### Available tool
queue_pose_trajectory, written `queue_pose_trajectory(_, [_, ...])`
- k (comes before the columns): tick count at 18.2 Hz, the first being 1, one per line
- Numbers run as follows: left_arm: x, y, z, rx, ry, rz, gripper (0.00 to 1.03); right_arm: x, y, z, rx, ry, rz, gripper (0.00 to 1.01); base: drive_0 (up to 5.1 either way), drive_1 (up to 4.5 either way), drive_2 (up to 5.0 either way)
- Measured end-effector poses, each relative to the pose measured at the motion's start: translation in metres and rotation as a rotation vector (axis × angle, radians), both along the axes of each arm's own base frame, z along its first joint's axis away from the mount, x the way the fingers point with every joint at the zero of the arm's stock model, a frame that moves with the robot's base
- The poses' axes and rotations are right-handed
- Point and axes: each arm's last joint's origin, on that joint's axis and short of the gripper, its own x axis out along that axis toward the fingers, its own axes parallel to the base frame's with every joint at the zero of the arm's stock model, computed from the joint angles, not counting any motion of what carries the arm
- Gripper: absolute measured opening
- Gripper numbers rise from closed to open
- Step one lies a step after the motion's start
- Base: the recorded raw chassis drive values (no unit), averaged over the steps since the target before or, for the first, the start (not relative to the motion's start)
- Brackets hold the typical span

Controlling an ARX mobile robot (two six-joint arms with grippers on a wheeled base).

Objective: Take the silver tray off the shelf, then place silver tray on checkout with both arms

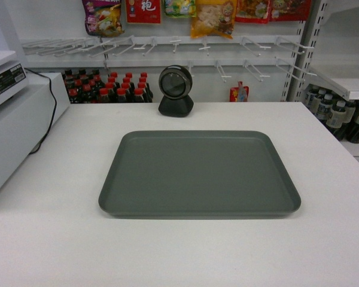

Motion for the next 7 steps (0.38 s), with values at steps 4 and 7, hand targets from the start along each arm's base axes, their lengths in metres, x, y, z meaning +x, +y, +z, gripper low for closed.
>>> queue_pose_trajectory(4, [0.0,0.0,0.0,0.0,0.0,0.0,0.98,0.0,0.0,0.0,0.0,0.0,0.0,0.98,0.0,0.0,0.0])
queue_pose_trajectory(7, [0.0,0.0,0.0,0.0,0.0,0.0,0.98,0.0,0.0,0.0,0.0,0.0,0.0,0.98,0.0,0.0,0.0])
